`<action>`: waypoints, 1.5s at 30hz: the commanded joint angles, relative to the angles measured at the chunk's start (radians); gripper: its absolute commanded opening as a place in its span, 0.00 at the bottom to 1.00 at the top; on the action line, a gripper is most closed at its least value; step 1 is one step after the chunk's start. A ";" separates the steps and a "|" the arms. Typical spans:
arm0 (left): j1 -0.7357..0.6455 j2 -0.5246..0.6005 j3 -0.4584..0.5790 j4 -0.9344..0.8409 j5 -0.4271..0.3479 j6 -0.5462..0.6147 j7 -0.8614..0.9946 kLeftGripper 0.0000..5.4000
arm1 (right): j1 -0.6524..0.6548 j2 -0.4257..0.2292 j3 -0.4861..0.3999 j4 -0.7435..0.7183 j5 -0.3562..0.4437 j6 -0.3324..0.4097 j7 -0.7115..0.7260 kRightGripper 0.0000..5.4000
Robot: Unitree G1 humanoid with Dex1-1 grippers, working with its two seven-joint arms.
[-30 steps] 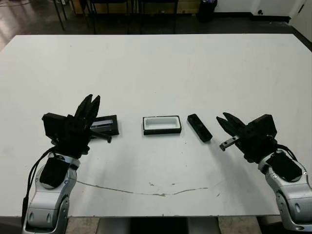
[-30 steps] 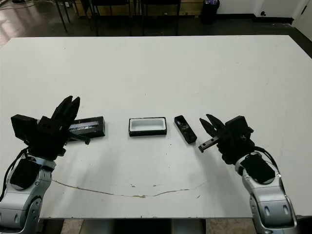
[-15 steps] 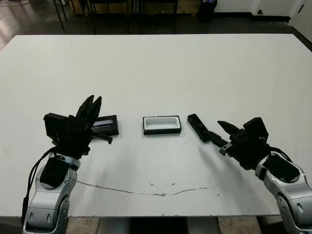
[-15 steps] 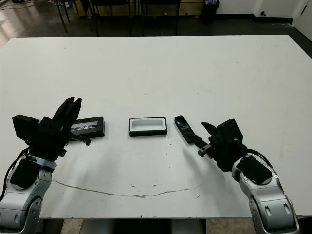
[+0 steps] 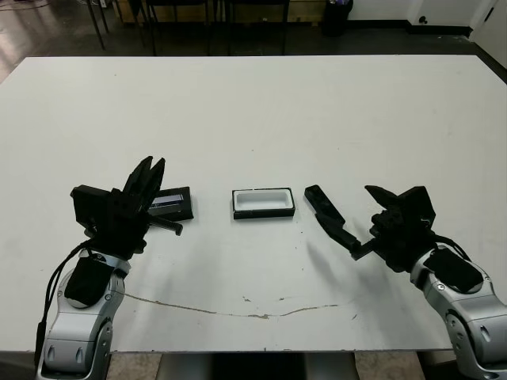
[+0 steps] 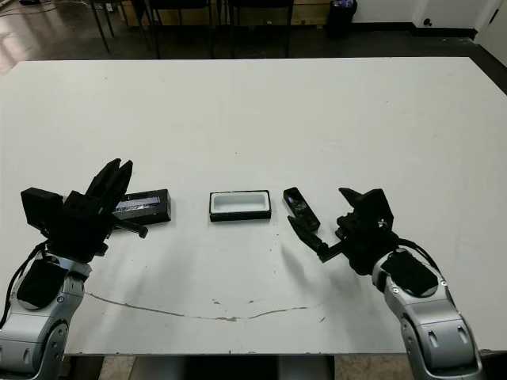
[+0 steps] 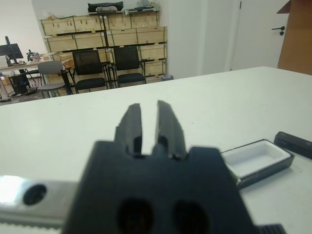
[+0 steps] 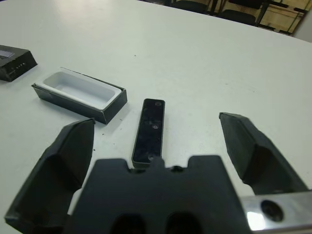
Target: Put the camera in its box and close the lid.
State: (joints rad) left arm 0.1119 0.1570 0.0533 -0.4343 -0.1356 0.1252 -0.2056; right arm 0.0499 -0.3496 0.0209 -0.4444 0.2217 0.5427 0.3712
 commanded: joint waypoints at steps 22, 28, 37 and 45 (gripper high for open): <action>0.011 0.012 0.003 0.012 0.000 0.013 -0.008 0.00 | 0.012 0.046 0.101 0.122 -0.068 -0.037 -0.028 0.32; 0.012 0.013 0.003 0.015 -0.002 0.003 -0.013 0.00 | 0.022 0.061 0.100 0.152 -0.068 -0.063 -0.039 0.14; 0.012 0.012 0.003 0.022 0.001 -0.006 -0.012 0.00 | 0.042 0.100 0.089 0.174 -0.104 -0.117 -0.083 0.00; 0.012 0.012 0.004 0.017 -0.004 0.001 -0.014 0.00 | 0.018 0.107 0.008 0.112 -0.055 -0.115 -0.079 0.00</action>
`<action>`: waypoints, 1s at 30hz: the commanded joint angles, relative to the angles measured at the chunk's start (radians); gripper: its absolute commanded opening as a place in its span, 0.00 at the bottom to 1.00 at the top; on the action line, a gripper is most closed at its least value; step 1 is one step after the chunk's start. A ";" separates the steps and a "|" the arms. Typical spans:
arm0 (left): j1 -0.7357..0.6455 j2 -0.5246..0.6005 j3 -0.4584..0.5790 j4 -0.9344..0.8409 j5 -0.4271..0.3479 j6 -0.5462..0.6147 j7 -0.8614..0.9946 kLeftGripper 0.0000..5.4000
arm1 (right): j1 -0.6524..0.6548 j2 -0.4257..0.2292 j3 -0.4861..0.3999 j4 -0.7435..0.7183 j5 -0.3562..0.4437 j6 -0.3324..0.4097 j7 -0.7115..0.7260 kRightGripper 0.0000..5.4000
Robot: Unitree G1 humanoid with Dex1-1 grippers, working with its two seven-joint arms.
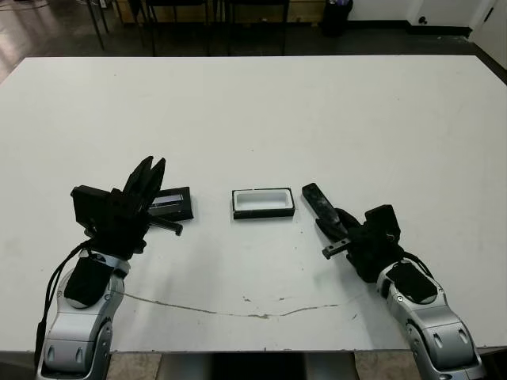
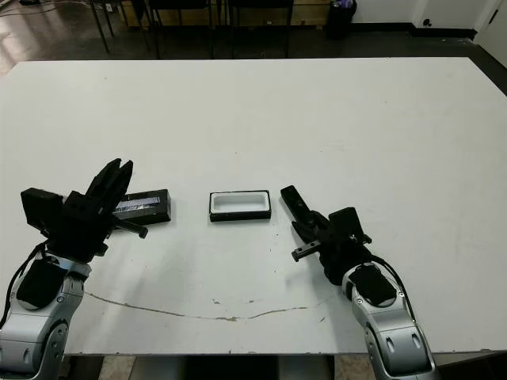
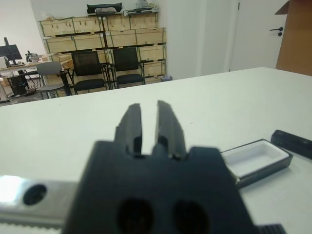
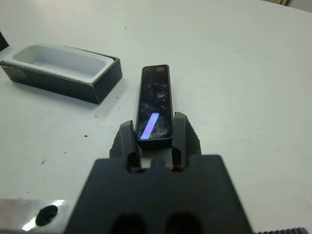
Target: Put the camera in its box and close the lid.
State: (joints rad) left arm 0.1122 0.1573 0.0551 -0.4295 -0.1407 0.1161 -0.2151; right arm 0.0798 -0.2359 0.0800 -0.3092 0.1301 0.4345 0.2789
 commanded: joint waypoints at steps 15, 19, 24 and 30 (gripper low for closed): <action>0.004 0.010 -0.003 0.010 0.004 0.026 0.003 0.00 | -0.434 -0.182 -0.134 0.201 0.178 -0.106 0.343 0.00; 0.007 0.011 -0.004 0.007 0.008 0.023 0.004 0.00 | -0.561 -0.212 -0.064 0.313 0.201 -0.092 0.509 0.00; 0.006 0.011 -0.009 0.003 0.021 0.024 0.010 0.00 | -0.728 -0.229 0.041 0.489 0.155 -0.143 0.710 0.00; 0.006 0.009 -0.006 0.006 0.010 0.024 0.008 0.00 | -0.893 -0.218 0.154 0.728 0.065 -0.250 0.910 0.00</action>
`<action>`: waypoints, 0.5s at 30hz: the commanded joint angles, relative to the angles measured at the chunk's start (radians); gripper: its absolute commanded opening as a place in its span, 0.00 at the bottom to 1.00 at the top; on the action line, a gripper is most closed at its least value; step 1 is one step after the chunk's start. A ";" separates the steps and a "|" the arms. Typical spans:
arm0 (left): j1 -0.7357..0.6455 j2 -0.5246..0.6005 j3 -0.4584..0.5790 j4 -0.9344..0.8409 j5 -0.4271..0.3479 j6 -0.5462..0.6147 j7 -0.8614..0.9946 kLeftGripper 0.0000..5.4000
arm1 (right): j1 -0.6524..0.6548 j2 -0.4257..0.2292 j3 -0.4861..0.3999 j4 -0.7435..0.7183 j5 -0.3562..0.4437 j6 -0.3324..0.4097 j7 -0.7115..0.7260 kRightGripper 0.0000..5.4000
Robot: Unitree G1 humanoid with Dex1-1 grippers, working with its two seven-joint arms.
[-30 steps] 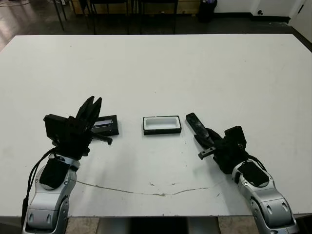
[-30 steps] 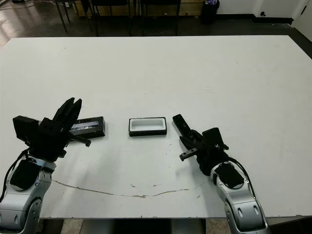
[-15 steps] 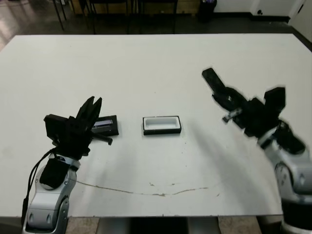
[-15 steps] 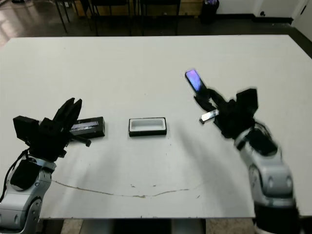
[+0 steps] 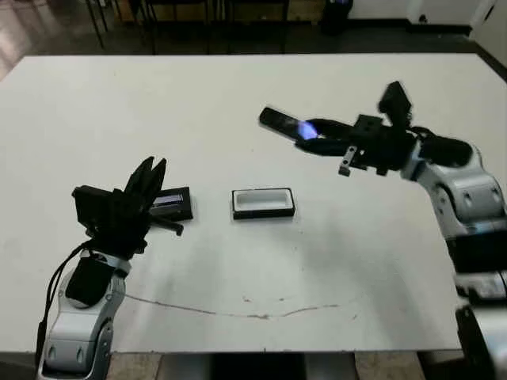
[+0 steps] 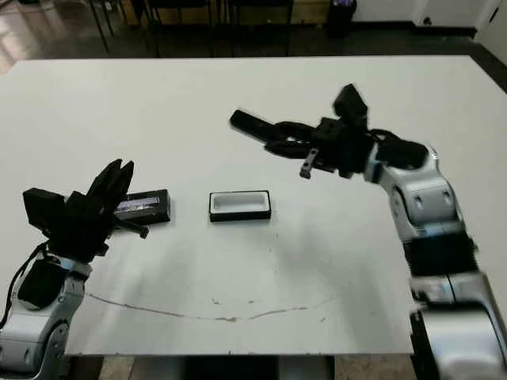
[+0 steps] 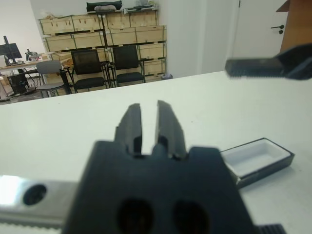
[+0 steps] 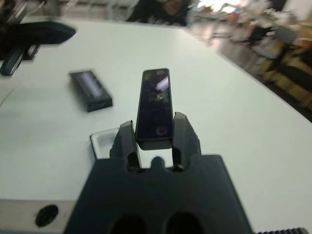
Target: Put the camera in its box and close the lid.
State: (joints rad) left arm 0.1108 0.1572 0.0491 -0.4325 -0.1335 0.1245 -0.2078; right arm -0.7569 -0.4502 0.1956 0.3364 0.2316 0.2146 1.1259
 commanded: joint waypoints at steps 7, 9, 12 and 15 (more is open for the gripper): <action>0.002 0.011 -0.001 0.010 0.006 0.023 0.001 0.00 | -0.183 0.005 0.143 0.221 -0.158 -0.069 0.194 0.00; 0.002 0.011 -0.002 0.006 0.006 0.030 0.004 0.00 | -0.212 0.007 0.170 0.246 -0.188 -0.053 0.225 0.00; 0.002 0.012 -0.002 0.004 0.010 0.033 0.006 0.00 | -0.246 0.014 0.199 0.314 -0.223 -0.080 0.276 0.00; 0.002 0.012 0.000 0.008 0.002 0.031 0.001 0.00 | -0.269 0.026 0.214 0.388 -0.257 -0.120 0.302 0.00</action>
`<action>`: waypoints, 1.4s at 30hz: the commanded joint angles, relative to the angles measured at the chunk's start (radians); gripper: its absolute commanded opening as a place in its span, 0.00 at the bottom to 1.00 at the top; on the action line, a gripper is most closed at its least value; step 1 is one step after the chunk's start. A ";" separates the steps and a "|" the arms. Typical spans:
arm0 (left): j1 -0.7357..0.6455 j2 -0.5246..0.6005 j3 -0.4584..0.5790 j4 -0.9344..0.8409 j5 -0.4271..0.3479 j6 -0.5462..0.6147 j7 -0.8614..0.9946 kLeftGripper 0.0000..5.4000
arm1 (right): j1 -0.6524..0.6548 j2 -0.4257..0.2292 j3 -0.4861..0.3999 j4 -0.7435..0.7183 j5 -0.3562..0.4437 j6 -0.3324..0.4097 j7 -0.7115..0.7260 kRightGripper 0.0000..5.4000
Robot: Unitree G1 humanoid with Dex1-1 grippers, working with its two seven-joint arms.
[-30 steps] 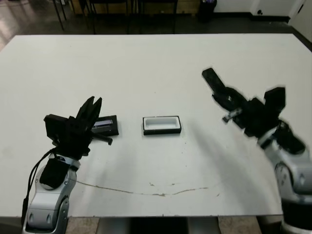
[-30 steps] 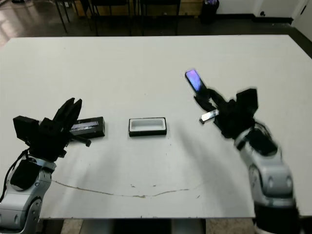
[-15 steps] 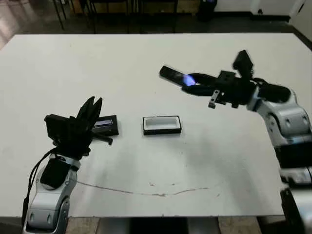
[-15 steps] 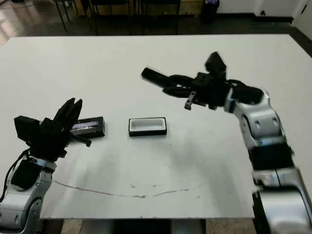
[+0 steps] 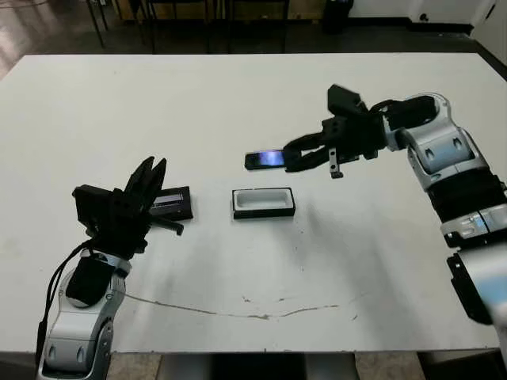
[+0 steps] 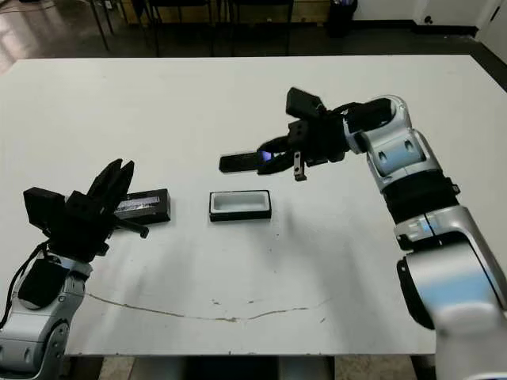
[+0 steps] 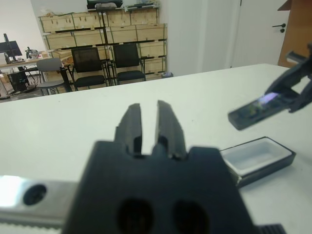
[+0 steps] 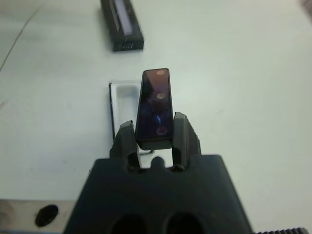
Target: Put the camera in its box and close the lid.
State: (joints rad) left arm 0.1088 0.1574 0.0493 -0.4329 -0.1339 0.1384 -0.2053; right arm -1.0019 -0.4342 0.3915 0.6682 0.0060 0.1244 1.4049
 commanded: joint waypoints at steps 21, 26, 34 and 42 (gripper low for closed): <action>0.012 0.004 -0.003 0.015 -0.002 -0.005 -0.002 0.00 | -0.022 0.088 0.028 0.200 -0.080 -0.117 0.182 0.00; 0.013 0.000 -0.003 0.012 -0.009 0.004 0.001 0.00 | -0.013 0.093 0.024 0.199 -0.083 -0.127 0.170 0.00; 0.019 0.002 -0.006 0.009 0.003 0.000 0.006 0.00 | -0.004 0.105 0.014 0.205 -0.085 -0.121 0.142 0.00; 0.021 0.004 -0.012 0.007 0.014 -0.002 0.009 0.00 | 0.011 0.111 0.005 0.178 -0.084 -0.106 0.123 0.00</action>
State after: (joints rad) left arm 0.1175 0.1550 0.0376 -0.4295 -0.1327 0.1283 -0.2019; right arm -1.0154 -0.3320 0.3923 0.8547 -0.0741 0.0092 1.5246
